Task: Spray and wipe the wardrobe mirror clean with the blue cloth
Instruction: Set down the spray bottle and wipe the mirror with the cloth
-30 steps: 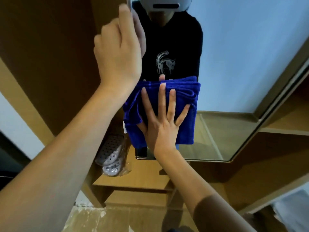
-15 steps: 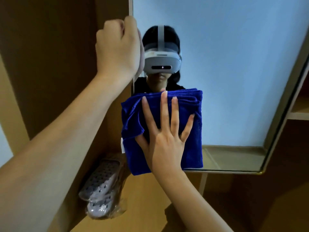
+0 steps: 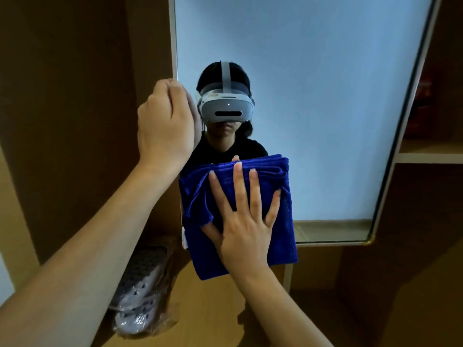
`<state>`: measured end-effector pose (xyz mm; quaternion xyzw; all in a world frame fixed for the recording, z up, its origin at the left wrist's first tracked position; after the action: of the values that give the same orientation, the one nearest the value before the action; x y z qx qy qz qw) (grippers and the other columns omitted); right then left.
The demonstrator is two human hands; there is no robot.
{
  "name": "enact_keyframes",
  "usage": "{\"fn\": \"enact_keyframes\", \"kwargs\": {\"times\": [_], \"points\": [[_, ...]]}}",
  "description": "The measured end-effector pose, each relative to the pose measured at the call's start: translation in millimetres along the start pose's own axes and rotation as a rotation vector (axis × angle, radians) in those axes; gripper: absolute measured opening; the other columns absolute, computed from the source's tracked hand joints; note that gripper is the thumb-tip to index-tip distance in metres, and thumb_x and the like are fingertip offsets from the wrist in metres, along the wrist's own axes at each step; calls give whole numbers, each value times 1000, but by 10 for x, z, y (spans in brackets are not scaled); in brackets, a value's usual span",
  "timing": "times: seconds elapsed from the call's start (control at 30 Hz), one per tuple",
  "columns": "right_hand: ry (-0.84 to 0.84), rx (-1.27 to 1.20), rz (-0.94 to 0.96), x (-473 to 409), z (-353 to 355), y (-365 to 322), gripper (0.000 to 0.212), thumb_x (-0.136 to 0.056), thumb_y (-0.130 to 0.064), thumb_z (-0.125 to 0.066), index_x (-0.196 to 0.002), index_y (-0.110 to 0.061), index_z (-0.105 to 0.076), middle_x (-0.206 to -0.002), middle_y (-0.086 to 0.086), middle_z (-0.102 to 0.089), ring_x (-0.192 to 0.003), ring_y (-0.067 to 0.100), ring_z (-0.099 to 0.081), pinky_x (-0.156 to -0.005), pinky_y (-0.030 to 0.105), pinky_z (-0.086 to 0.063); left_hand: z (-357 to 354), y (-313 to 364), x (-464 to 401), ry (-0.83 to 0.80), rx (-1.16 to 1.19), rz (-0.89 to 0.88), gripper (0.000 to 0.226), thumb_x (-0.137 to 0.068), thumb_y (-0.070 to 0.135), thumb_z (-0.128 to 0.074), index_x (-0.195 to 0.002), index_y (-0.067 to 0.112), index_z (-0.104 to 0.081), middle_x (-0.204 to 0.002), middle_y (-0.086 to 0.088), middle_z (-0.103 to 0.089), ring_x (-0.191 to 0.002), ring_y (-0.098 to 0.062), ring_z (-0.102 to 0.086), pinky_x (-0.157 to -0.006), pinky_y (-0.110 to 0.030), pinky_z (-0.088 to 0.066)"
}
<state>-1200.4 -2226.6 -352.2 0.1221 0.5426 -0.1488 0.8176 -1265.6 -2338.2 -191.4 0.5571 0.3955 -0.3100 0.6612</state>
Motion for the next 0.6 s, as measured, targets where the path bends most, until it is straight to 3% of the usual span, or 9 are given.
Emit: {"fn": "enact_keyframes", "kwargs": {"times": [0.07, 0.2, 0.37, 0.6], "points": [[15, 18, -7, 53, 2, 152, 75, -93, -64, -36, -155, -37, -3, -164, 2, -4, -151, 22, 7, -117, 60, 0, -16, 23, 25, 26, -17, -4, 34, -104, 24, -28, -101, 9, -58, -82, 3, -56, -72, -3, -55, -63, -13, -42], [30, 46, -89, 163, 44, 642, 74, -92, -68, -31, -155, -37, -5, -163, 3, -5, -151, 25, 3, -117, 62, -1, -48, 40, 44, 86, -45, 40, 36, -104, 23, -26, -109, 6, -57, -91, -2, -58, -86, -11, -58, -72, -19, -46], [54, 50, -165, 255, 152, 1370, 84, -86, -65, -40, -154, -39, 0, -163, 4, -3, -151, 24, 6, -117, 62, 1, -51, 33, 46, 125, -48, 68, 34, -104, 21, -29, -108, 5, -59, -90, -1, -56, -83, -8, -54, -62, -5, -38], [72, 27, -232, 294, 253, 1832, 73, -94, -70, -19, -154, -28, -17, -162, 10, -10, -151, 24, 3, -118, 57, 3, -39, 43, 48, 167, -57, 67, 33, -103, 18, -32, -101, 3, -61, -84, -1, -54, -71, -4, -48, -58, 1, -35]]}}
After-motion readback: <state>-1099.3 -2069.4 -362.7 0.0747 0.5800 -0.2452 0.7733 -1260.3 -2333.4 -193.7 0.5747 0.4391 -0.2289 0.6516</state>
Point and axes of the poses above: each hand's wrist, its own x-axis away from the middle knuckle, its own z-axis out of the back of the hand, y = z × x, the point moved 6 cm from there along -x, towards the middle knuckle
